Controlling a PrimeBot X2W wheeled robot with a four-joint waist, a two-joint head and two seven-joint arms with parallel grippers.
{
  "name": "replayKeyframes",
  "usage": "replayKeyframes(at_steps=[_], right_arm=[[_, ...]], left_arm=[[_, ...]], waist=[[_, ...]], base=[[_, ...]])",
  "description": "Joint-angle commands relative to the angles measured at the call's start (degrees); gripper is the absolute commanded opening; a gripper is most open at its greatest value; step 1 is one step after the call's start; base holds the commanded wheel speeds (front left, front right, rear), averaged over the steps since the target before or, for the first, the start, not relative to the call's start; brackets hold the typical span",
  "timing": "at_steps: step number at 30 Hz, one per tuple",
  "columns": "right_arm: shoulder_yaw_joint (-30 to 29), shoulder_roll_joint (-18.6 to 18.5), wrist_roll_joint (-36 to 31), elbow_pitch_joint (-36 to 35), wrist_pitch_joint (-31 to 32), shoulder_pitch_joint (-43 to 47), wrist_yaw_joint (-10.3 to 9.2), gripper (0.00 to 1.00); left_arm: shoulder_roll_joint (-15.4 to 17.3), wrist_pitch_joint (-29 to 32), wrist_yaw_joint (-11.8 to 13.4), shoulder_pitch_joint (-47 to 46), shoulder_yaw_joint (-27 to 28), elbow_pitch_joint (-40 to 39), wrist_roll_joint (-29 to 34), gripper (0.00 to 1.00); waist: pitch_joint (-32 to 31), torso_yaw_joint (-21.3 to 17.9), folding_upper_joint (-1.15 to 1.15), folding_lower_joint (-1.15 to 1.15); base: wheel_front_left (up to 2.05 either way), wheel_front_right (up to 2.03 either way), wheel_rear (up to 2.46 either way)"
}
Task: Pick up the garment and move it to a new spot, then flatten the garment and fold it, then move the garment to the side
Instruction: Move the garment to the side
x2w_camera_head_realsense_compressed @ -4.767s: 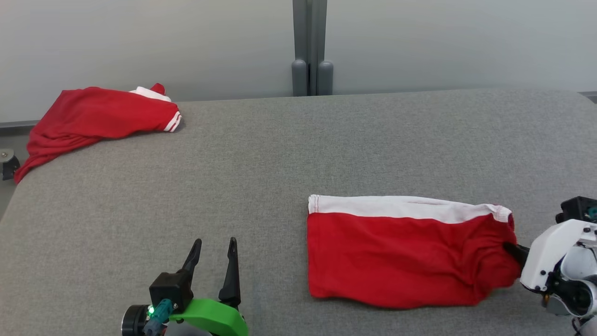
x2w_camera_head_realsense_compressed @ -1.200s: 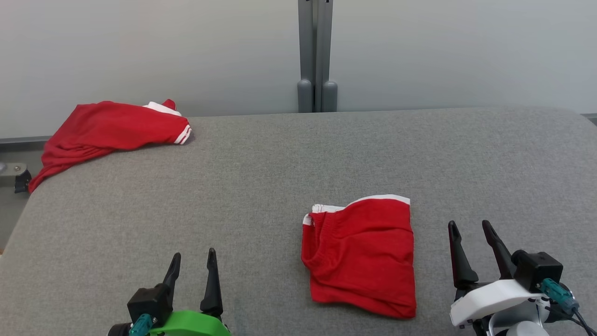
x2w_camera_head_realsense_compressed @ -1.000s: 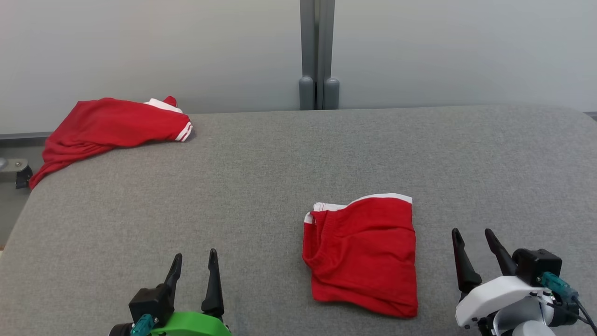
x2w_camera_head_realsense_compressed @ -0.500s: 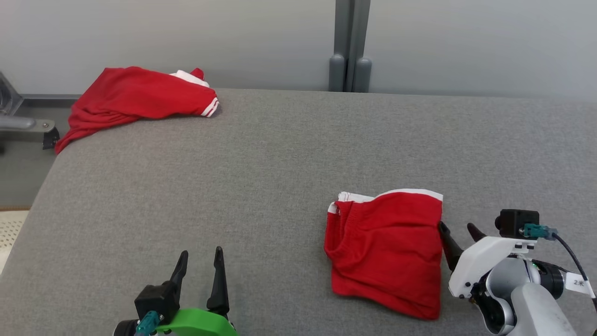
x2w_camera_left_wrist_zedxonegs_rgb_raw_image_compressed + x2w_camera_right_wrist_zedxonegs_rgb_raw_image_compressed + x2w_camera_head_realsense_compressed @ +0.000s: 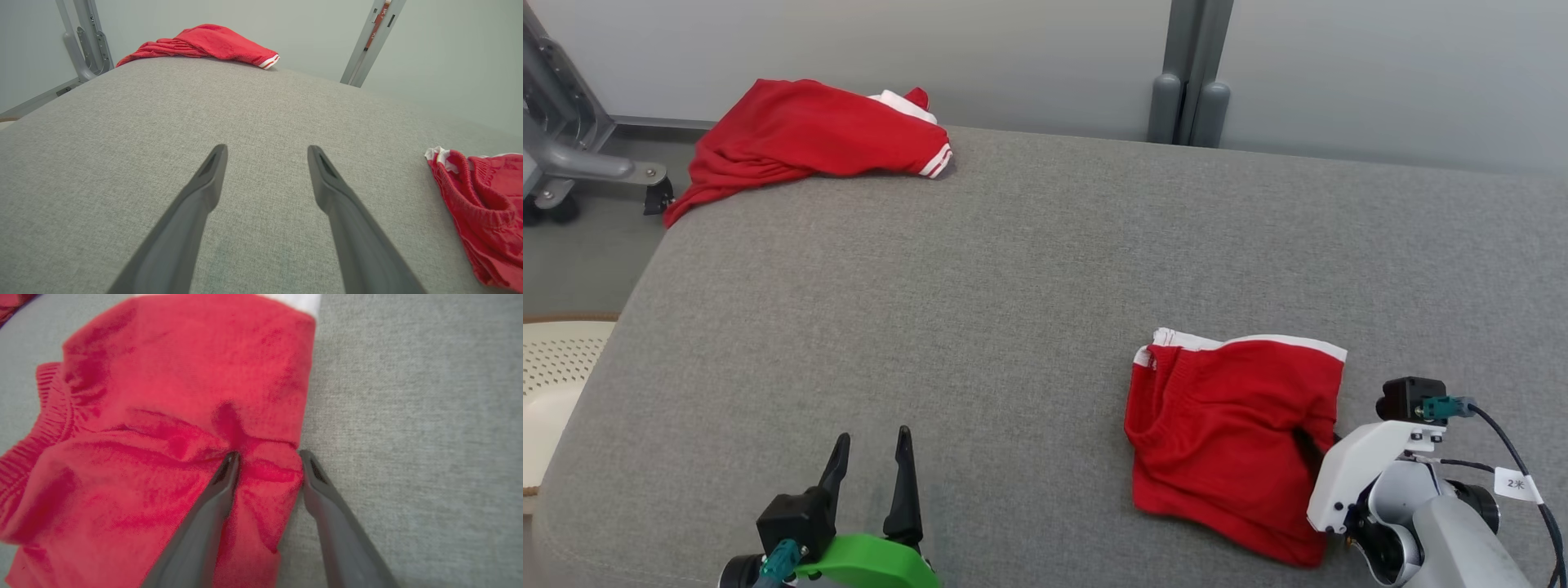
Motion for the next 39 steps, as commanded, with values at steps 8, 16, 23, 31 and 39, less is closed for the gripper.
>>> replayKeyframes(at_steps=[8,16,23,31,39], right_arm=[[3.1,-2.0,2.1,2.0,-3.4,-3.6,-0.07,0.0],[4.5,-5.0,1.5,3.0,-7.5,-8.4,-0.06,0.0],[4.8,-4.1,1.6,4.7,-10.3,-11.5,-0.05,0.0],[7.3,-2.8,2.7,7.4,-13.6,-14.3,-0.05,0.0],[11.3,-5.8,1.3,11.8,-18.1,-19.3,-0.05,0.0]], left_arm=[[0.1,0.0,-0.2,0.6,0.4,-0.7,1.3,1.0],[0.6,0.0,-0.7,-1.5,0.4,-1.1,2.5,1.0],[1.5,0.2,-1.2,-3.3,-0.7,-0.6,3.4,1.0],[2.6,1.4,-1.3,-4.9,-1.5,-1.3,4.0,1.0],[3.2,1.9,-0.5,-5.5,-1.4,-3.3,4.0,1.0]], waist=[[0.9,-7.4,0.0,0.0],[3.8,-22.9,0.0,0.0],[6.4,-34.3,0.0,0.0],[7.6,-37.5,0.0,0.0],[8.0,-31.9,0.0,0.0]], base=[[0.0,0.0,0.0],[0.0,0.0,0.0],[0.0,0.0,0.0],[0.0,0.0,0.0],[0.0,0.0,0.0]])
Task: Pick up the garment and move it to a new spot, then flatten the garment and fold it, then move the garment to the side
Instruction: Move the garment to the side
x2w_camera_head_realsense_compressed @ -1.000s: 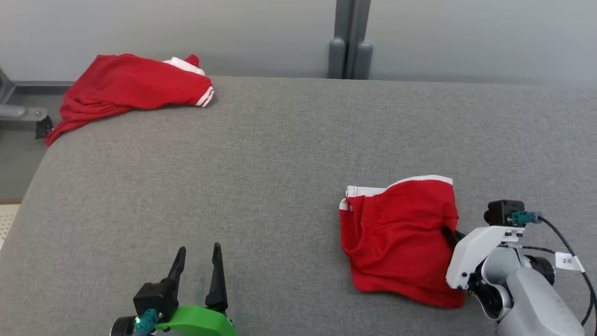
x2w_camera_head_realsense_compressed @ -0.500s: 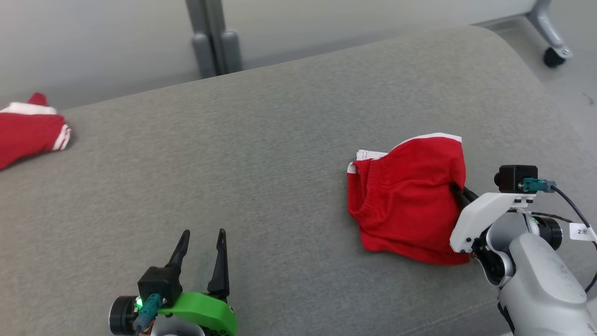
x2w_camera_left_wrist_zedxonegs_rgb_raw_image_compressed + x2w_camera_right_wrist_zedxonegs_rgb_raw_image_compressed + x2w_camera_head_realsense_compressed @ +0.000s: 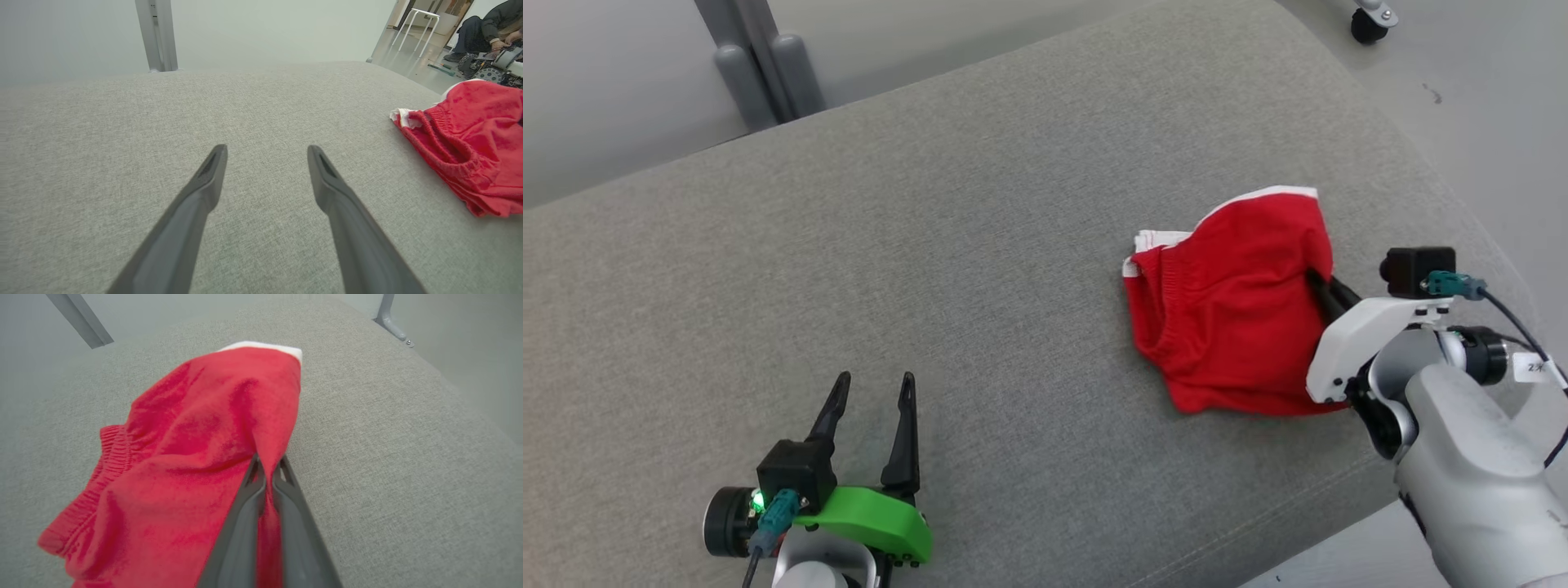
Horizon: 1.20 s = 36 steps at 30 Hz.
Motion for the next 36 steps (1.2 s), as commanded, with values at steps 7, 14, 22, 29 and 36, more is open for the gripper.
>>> replayKeyframes(at_steps=[7,14,22,29,36], right_arm=[[3.8,-7.0,-2.1,6.2,-1.1,-8.6,-0.09,0.0],[3.9,-14.1,-3.8,12.1,-2.9,-16.1,-0.09,0.0],[1.8,-20.0,-4.7,19.1,-5.6,-22.3,-0.09,0.0],[-1.2,-23.6,-6.6,25.2,-8.3,-25.5,-0.09,0.0],[-5.6,-25.1,-9.0,28.2,-10.2,-25.7,-0.09,0.0]], left_arm=[[1.4,0.6,0.6,-1.8,-0.1,-2.7,0.6,1.0],[2.8,1.7,1.2,-2.1,-0.2,-5.4,1.3,1.0],[4.5,2.9,2.0,-1.7,0.3,-9.3,1.8,1.0],[5.0,3.3,2.8,-1.3,0.0,-11.2,2.0,1.0],[5.1,3.4,3.1,-1.7,-0.4,-11.7,1.9,1.0]], waist=[[2.8,10.6,0.0,0.0],[5.7,16.7,0.0,0.0],[9.1,20.1,0.0,0.0],[11.1,20.3,0.0,0.0],[11.8,20.1,0.0,0.0]], base=[[0.0,0.0,0.0],[0.0,0.0,0.0],[0.0,0.0,0.0],[0.0,0.0,0.0],[0.0,0.0,0.0]])
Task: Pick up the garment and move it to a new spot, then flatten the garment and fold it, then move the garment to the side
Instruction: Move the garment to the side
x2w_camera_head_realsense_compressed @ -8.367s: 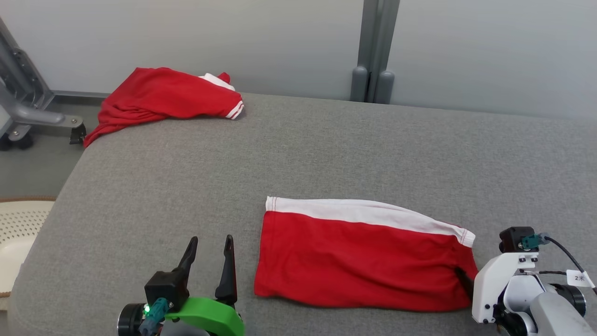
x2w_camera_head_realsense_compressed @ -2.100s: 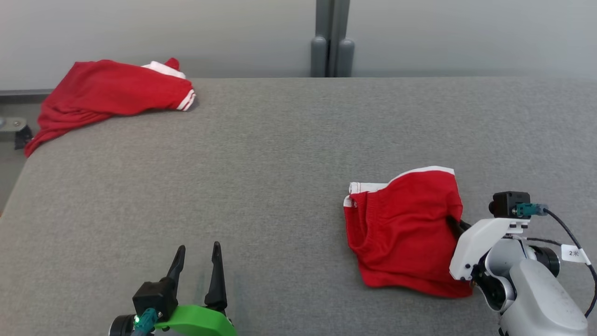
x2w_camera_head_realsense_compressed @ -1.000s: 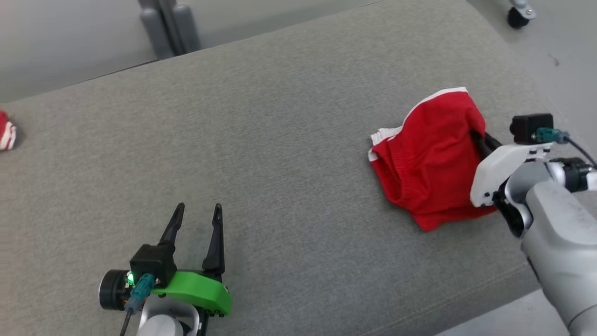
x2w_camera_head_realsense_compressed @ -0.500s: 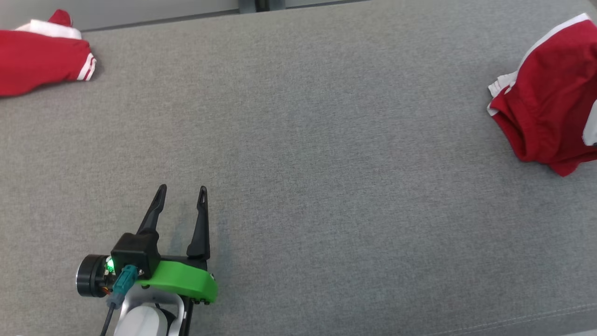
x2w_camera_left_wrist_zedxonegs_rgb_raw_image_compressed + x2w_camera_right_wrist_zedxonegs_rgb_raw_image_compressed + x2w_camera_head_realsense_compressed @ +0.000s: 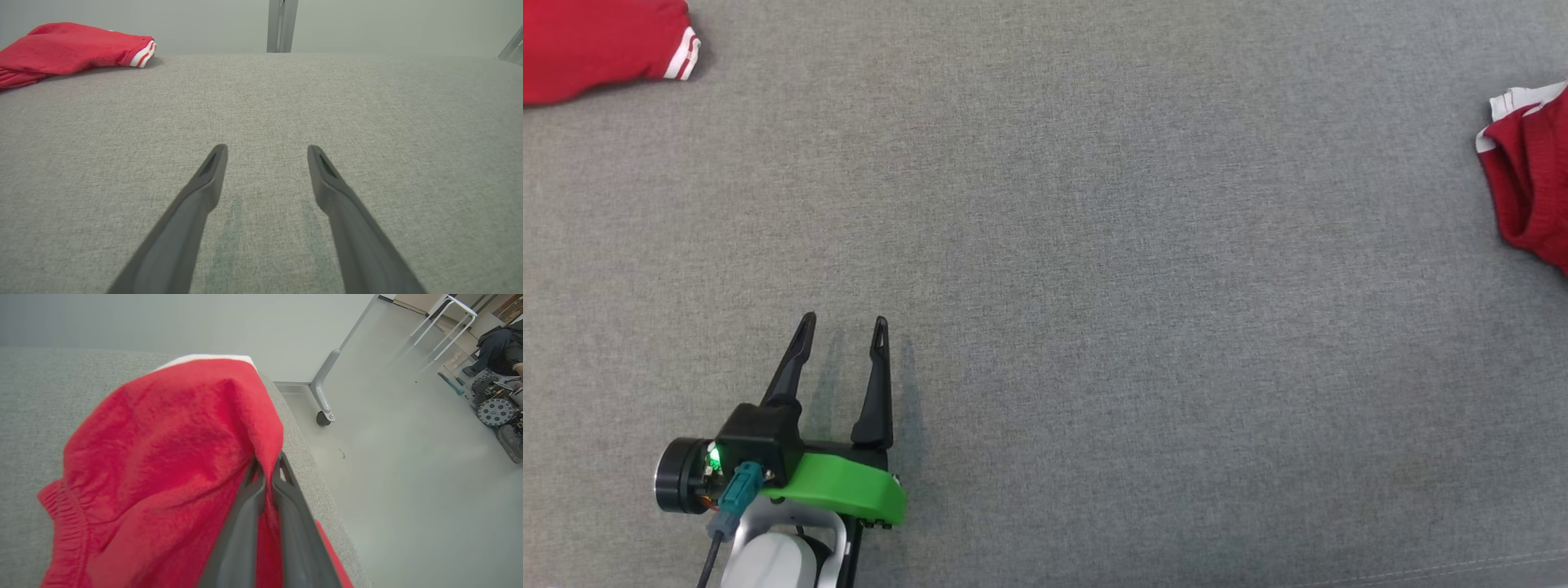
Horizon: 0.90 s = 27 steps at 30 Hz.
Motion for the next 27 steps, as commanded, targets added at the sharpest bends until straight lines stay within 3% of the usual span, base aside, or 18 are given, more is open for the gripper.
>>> replayKeyframes(at_steps=[1,2,4,16,23,27], right_arm=[[-0.7,0.1,-0.6,0.3,-0.5,-0.4,-0.1,0.0],[-1.7,0.4,-0.8,0.5,-0.8,-0.3,-0.1,0.14],[-3.2,0.6,-2.0,0.7,-1.0,0.2,-0.1,1.0],[-9.3,3.9,-10.1,0.9,-2.2,2.3,-0.1,1.0],[-7.3,10.4,-13.0,-1.4,-3.6,4.0,-0.1,1.0],[-6.0,16.7,-11.5,-3.9,-4.2,6.9,-0.1,1.0]], left_arm=[[0.7,0.1,0.3,-0.5,0.0,-0.2,0.5,1.0],[0.7,0.2,0.3,-0.6,0.0,-0.1,0.4,1.0],[0.8,0.2,0.3,-0.7,-0.1,0.0,0.4,1.0],[-0.6,-0.9,0.0,-0.7,-0.8,3.0,-1.1,1.0],[-2.0,-2.8,-0.4,-1.1,-0.3,7.5,-3.1,1.0],[-3.2,-3.9,-0.2,-1.1,0.8,11.3,-4.6,1.0]], waist=[[0.1,-0.1,0.0,0.0],[0.1,-0.2,0.0,0.0],[0.1,-0.4,0.0,0.0],[-4.1,-1.0,0.0,0.0],[-11.1,-1.4,0.0,0.0],[-15.0,-1.9,0.0,0.0]], base=[[0.0,0.0,0.0],[0.0,0.0,0.0],[0.0,0.0,0.0],[0.0,0.0,0.0],[0.0,0.0,0.0],[0.0,0.0,0.0]])
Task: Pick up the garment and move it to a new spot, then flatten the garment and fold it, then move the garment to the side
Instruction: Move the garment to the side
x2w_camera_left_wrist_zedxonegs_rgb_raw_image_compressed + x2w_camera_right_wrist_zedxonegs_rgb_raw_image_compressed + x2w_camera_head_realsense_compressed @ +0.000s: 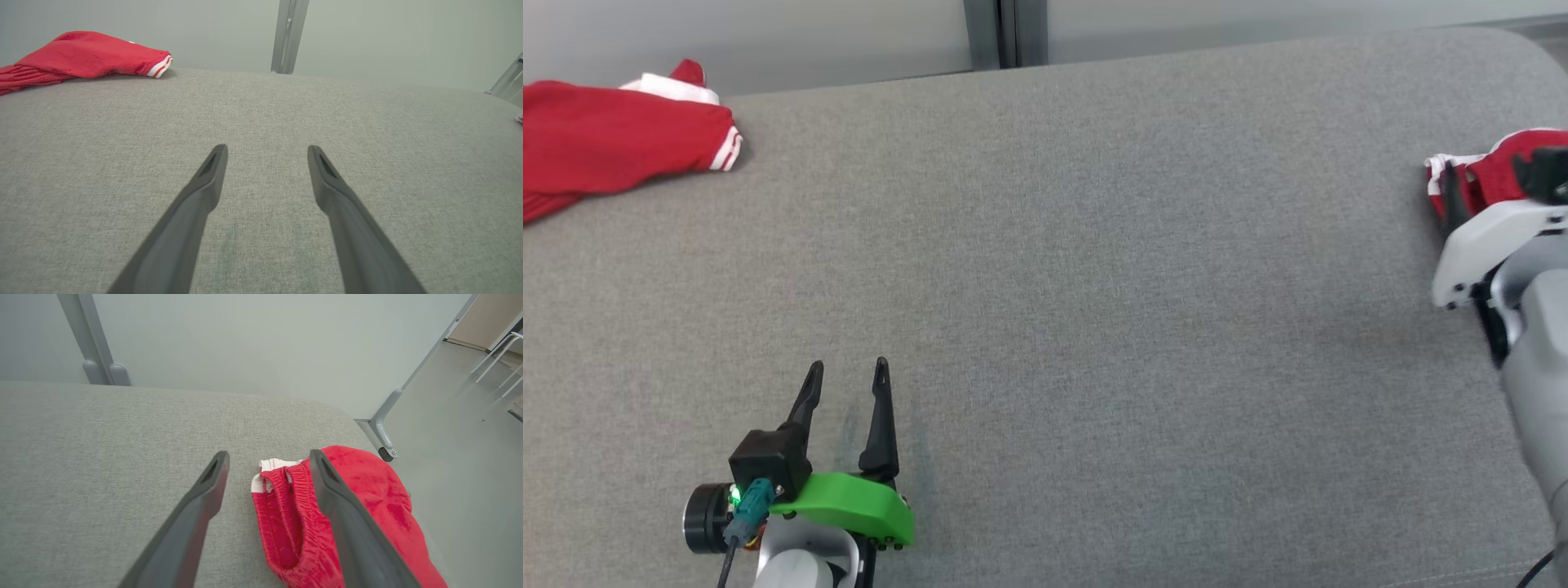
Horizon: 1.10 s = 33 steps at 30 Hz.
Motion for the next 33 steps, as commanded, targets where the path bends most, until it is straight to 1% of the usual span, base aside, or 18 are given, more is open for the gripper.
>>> replayKeyframes(at_steps=[1,5,8,11,15,23,28,33], right_arm=[[0.4,1.3,0.8,-1.0,-0.5,2.0,-0.1,1.0],[2.4,6.4,3.2,-7.9,-0.5,7.7,-0.1,1.0],[3.5,8.5,5.0,-13.8,-0.4,12.5,-0.1,1.0],[4.2,9.7,6.8,-20.1,-0.5,17.5,-0.1,1.0],[3.7,11.5,7.7,-28.8,-0.5,25.1,-0.1,1.0],[-0.8,15.3,5.3,-43.0,-0.5,39.0,-0.11,1.0],[-1.0,16.7,4.3,-49.0,-0.5,46.5,-0.1,1.0],[1.9,16.8,8.4,-52.3,-0.4,52.0,-0.11,1.0]], left_arm=[[-0.3,-0.5,0.2,-0.7,0.5,1.0,-0.3,1.0],[-1.2,-1.3,0.2,0.2,1.4,4.3,-1.7,1.0],[-1.7,-1.5,0.0,1.3,1.9,5.9,-2.2,1.0],[-1.8,-1.7,-0.1,2.6,2.7,6.8,-2.3,1.0],[-2.1,-1.8,-0.5,4.7,3.6,6.8,-2.4,1.0],[-2.8,-1.7,-1.4,8.4,4.2,5.5,-1.1,1.0],[-3.3,-1.8,-1.5,10.6,4.6,4.2,-0.9,1.0],[-3.6,-1.8,-1.6,12.1,4.7,3.5,-0.6,1.0]], waist=[[-5.0,-0.7,0.0,0.0],[-8.1,-0.1,0.0,0.0],[-10.0,0.8,0.0,0.0],[-11.6,1.8,0.0,0.0],[-13.3,3.4,0.0,0.0],[-15.2,6.1,0.0,0.0],[-16.1,6.5,0.0,0.0],[-16.6,6.3,0.0,0.0]], base=[[0.0,0.0,0.0],[0.0,0.0,0.0],[0.0,0.0,0.0],[0.0,0.0,0.0],[0.0,0.0,0.0],[0.0,0.0,0.0],[0.0,0.0,0.0],[0.0,0.0,0.0]])
